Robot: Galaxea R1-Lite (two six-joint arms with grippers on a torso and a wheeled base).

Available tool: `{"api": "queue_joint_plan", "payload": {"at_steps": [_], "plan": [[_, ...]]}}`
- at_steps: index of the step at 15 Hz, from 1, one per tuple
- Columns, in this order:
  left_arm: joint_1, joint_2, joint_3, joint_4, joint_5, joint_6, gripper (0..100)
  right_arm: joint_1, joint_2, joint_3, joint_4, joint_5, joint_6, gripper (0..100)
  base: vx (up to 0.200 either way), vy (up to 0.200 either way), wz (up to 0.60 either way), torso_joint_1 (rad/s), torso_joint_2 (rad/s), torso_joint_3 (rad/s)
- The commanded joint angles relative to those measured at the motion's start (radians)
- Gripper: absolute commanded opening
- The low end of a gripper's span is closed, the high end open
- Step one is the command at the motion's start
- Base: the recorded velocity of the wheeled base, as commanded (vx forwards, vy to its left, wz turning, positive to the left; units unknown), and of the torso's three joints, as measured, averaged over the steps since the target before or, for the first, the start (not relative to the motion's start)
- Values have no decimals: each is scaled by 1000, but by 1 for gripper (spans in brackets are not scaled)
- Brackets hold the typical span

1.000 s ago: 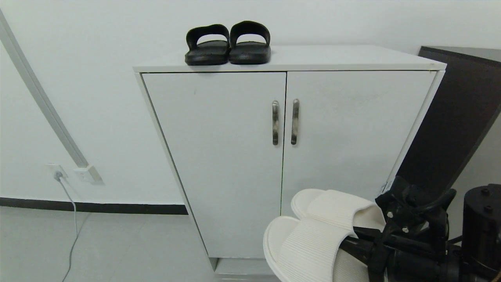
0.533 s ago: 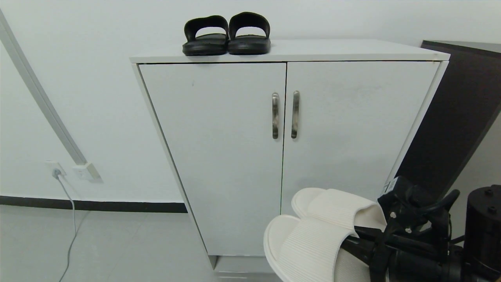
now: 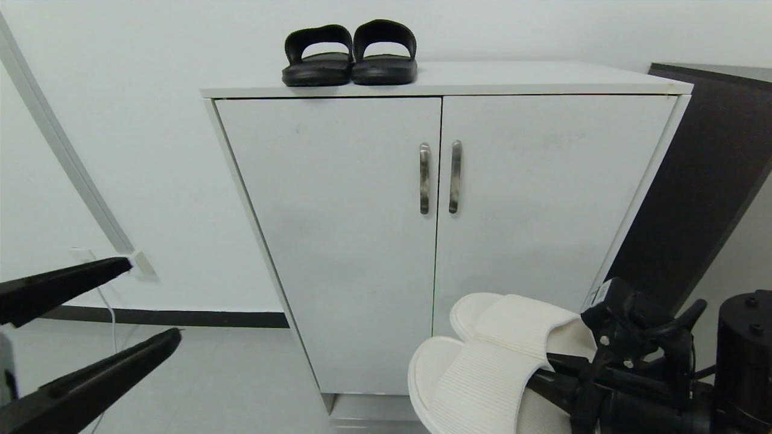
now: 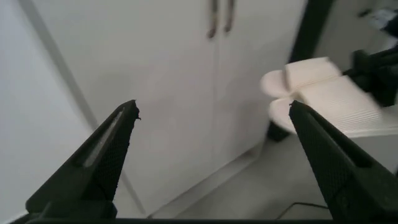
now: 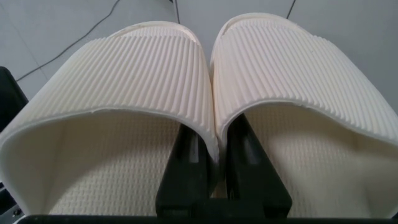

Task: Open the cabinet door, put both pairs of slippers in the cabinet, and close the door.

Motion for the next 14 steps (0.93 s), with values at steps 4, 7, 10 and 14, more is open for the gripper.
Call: {"api": "queue_joint_plan", "payload": {"at_steps": [4, 7, 10, 14], "plan": [[-264, 365, -203, -163, -3, -73, 100, -1, 0, 6, 1, 0, 0, 0, 0, 0, 0, 0, 0, 0], [-342, 477, -317, -163, -1, -76, 100, -1, 2, 10, -1, 1, 1, 0, 0, 0, 0, 0, 0, 0], [-413, 580, -427, -163, 3, -124, 100, -1, 2, 13, 1, 4, 1, 0, 0, 0, 0, 0, 0, 0], [-460, 725, -594, -165, 20, -236, 100, -1, 0, 16, 1, 4, 1, 0, 0, 0, 0, 0, 0, 0]]}}
